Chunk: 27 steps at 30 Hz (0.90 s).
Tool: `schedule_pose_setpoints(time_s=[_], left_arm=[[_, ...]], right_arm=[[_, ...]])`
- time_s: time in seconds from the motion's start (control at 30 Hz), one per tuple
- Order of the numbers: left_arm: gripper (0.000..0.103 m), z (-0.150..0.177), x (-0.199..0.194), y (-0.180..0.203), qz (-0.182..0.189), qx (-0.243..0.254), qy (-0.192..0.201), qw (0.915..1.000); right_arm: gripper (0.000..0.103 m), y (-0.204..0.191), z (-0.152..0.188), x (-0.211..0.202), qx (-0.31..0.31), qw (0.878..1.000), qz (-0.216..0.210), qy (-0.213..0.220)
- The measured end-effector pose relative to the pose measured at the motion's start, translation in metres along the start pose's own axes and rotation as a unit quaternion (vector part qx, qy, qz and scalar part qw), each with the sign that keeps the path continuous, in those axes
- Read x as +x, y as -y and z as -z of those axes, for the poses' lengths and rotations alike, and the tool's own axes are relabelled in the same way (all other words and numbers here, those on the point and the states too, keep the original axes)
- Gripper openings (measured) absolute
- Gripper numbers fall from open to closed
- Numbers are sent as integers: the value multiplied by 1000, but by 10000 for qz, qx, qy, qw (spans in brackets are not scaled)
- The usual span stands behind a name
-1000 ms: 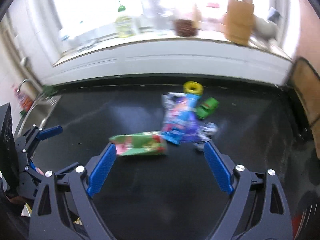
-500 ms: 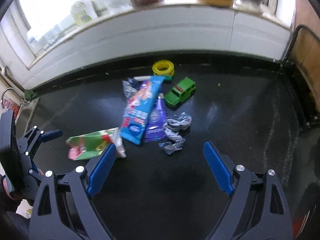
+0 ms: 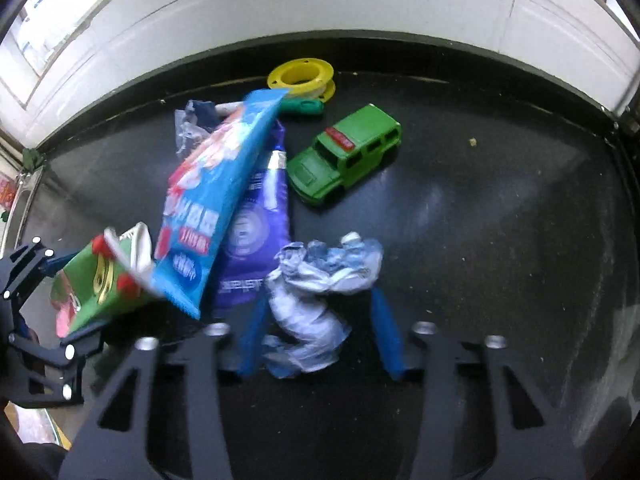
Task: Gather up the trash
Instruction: 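Grasp the green cartoon snack bag with left tool while right tool grasps crumpled foil wrapper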
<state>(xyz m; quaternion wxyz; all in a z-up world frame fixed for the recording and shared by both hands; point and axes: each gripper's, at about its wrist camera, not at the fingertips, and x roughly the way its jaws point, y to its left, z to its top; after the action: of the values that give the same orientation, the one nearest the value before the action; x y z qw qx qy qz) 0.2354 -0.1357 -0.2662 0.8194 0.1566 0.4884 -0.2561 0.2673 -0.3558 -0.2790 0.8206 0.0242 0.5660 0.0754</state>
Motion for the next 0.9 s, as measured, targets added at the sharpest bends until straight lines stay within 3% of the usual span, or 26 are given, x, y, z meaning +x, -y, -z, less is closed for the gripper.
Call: schedule_pose_setpoints(time_s=[0.4,0.6,0.9], left_arm=[[59,7,-47,5,-237,-492,312,9980],[59,40,-74,10,-477,-1011,288,9933],[59,97,-108,32,-551,-1021,207,9930]], right_arm=[[36,-22,21,-66,-115,9985,-121,525],[36,-48,57,-88,-98,9977,-127,653],[36,-82,102,-112,-120,9977,-102,653]])
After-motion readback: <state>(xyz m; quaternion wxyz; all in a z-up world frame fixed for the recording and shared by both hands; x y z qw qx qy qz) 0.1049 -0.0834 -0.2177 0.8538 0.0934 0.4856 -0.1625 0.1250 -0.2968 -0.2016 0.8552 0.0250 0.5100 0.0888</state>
